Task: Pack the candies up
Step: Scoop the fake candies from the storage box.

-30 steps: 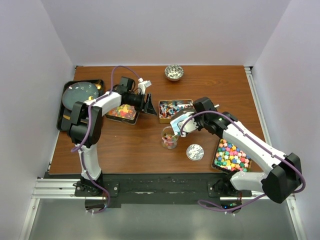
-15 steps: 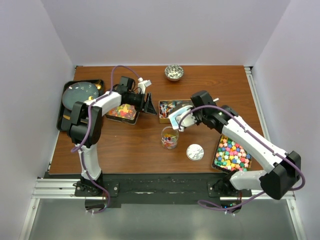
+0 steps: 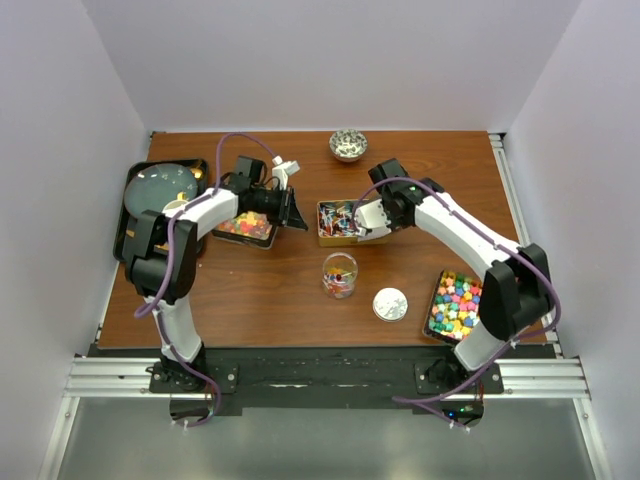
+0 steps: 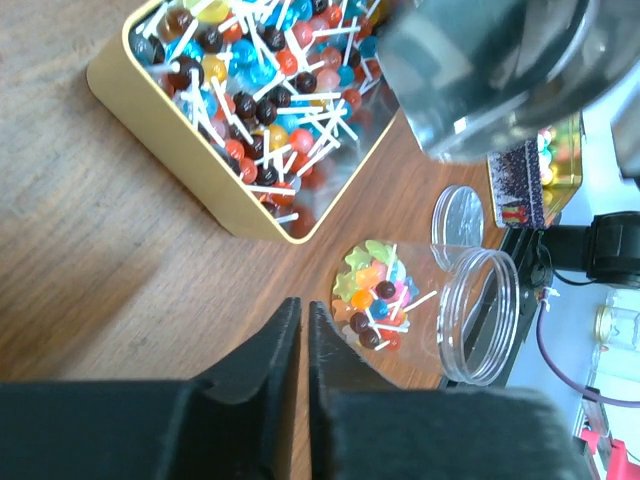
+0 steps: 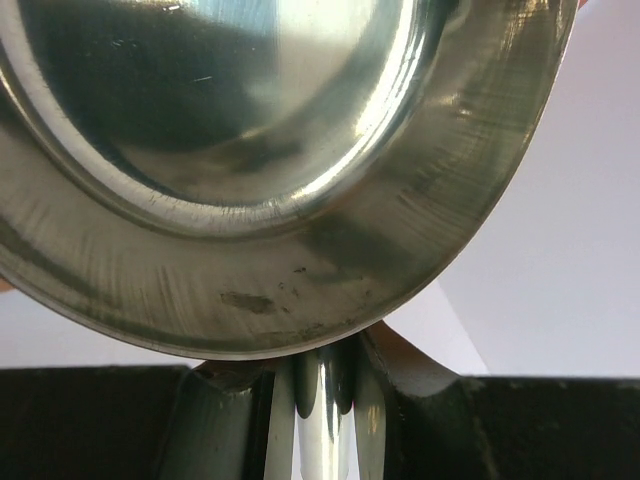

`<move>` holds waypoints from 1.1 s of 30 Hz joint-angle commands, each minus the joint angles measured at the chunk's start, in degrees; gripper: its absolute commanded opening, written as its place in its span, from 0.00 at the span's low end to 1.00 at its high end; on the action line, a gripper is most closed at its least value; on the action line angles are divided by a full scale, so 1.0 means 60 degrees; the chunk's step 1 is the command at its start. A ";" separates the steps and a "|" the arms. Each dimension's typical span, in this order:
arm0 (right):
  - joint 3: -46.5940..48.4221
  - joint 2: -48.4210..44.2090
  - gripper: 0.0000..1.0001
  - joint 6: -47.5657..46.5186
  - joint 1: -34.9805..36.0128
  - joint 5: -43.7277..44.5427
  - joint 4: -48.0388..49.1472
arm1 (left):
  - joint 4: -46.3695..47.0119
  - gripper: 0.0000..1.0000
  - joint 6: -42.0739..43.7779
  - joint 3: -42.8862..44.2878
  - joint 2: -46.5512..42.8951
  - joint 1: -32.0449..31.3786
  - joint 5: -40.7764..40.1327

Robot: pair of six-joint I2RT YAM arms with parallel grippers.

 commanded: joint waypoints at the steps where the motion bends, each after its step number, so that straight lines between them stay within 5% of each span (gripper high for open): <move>1: 0.1046 0.0208 0.00 -0.0475 -0.0090 0.0885 -0.0093 | 0.0474 0.06 -0.0162 -0.0168 -0.0050 -0.0057 0.0118; 8: 0.2029 0.1306 0.00 -0.0754 -0.0119 0.1500 -0.0372 | 0.0445 0.04 -0.0162 -0.0212 0.0331 -0.0159 -0.0204; 16: 0.1312 0.1453 0.00 -0.2130 -0.0090 0.1940 0.0755 | 0.0782 0.03 -0.0470 -0.0359 0.0740 -0.0174 -0.0380; 33: 0.2043 0.3445 0.00 -0.1651 0.0598 0.3010 0.1006 | 0.0796 0.03 -0.0733 0.0491 0.2015 -0.0496 -0.0205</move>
